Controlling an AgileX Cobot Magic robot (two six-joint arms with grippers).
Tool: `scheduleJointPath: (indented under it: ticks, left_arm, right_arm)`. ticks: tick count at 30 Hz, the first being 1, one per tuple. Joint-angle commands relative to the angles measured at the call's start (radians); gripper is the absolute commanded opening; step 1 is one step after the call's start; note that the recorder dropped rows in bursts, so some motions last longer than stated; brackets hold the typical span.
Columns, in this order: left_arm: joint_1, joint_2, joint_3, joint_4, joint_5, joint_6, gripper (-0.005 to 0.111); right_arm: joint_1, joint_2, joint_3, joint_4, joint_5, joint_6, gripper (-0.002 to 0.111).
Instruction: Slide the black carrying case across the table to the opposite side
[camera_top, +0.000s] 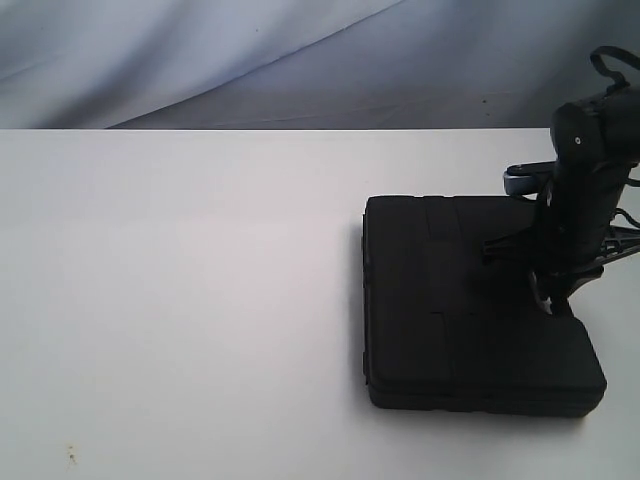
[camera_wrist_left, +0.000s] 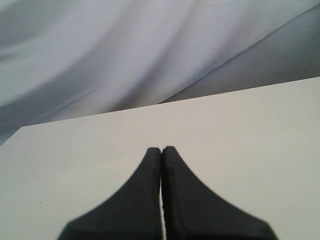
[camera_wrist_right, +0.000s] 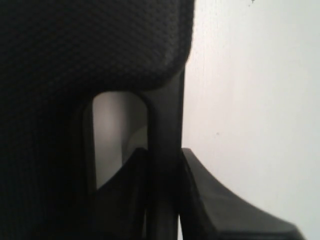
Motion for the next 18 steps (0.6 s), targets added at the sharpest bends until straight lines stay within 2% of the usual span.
scheduleJointPath:
  ticks: [1,18]
  left_arm:
    - [0.003,-0.003,0.005,-0.01,-0.014,-0.01,0.0]
    - [0.003,-0.003,0.005,-0.01,-0.014,-0.01,0.0]
  right_arm:
    - [-0.01,-0.018,0.0,-0.049,0.001,0.011,0.0]
    - [-0.01,-0.018,0.0,-0.061,0.005,0.041,0.0]
